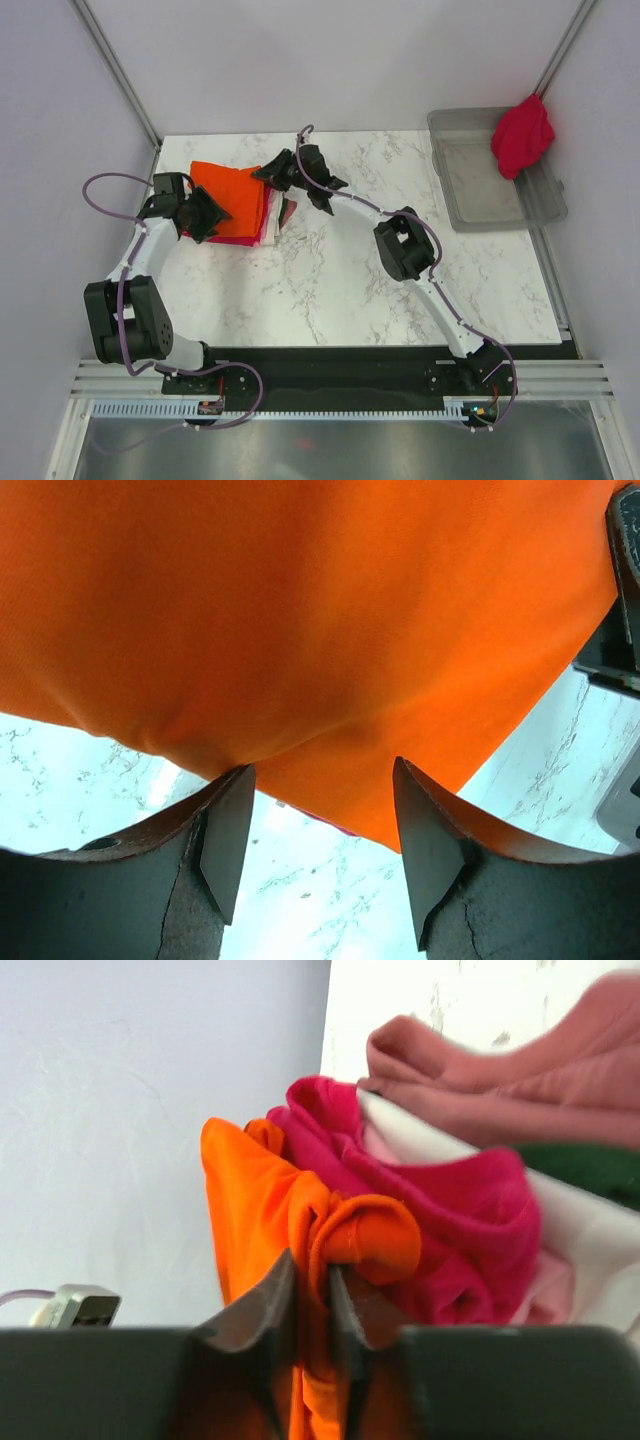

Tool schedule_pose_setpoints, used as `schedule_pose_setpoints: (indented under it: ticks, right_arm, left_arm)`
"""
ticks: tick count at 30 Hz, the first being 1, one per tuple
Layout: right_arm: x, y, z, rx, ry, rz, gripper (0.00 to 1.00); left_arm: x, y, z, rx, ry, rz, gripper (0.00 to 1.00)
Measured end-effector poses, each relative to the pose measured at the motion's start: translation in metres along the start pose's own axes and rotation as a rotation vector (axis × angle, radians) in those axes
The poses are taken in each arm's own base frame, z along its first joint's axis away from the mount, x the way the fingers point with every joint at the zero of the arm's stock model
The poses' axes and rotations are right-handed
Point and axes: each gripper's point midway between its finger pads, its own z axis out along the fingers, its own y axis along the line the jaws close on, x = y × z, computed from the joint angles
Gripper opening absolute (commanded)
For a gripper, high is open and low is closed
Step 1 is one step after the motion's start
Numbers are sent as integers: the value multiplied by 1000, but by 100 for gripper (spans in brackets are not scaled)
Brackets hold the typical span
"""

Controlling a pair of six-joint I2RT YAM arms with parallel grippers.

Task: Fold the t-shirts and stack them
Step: Neatly place the folded tshirt to the corner

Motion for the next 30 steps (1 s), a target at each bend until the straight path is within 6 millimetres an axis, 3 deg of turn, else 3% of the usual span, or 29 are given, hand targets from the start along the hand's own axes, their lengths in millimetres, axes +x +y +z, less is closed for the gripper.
schedule_pose_setpoints:
  ticks: [2, 6, 7, 8, 11, 17, 22, 26, 27, 30]
  right_arm:
    - [-9, 0, 0, -5, -16, -24, 13]
    - [-18, 2, -1, -9, -33, -95, 26]
    - [-19, 2, -1, -5, -37, -111, 36]
    - [-20, 1, -1, 3, -44, -129, 68]
    - [-25, -7, -6, 42, -62, -177, 88]
    - [-36, -7, -34, 117, -75, -241, 82]
    - [-48, 17, -75, 144, -89, -317, 84]
    - [-54, 47, -132, 161, -103, -393, 89]
    - [-55, 55, -147, 159, -108, -415, 90]
    - [-64, 80, -200, 136, -138, -473, 92]
  left_arm:
    - [0, 0, 0, 1, 0, 0, 65]
    - [-1, -1, 1, 4, -5, 2, 65]
    - [-1, 0, 1, 4, -5, 2, 65]
    - [-1, 0, 1, 3, -5, 2, 65]
    - [-1, 0, 0, 1, -9, 2, 66]
    - [-8, -6, -15, 3, -34, 13, 72]
    - [-37, -34, -51, 59, -117, 67, 75]
    - [-55, -56, -84, 131, -189, 119, 79]
    - [-54, -60, -92, 150, -196, 134, 90]
    - [-46, -69, -115, 208, -208, 184, 100]
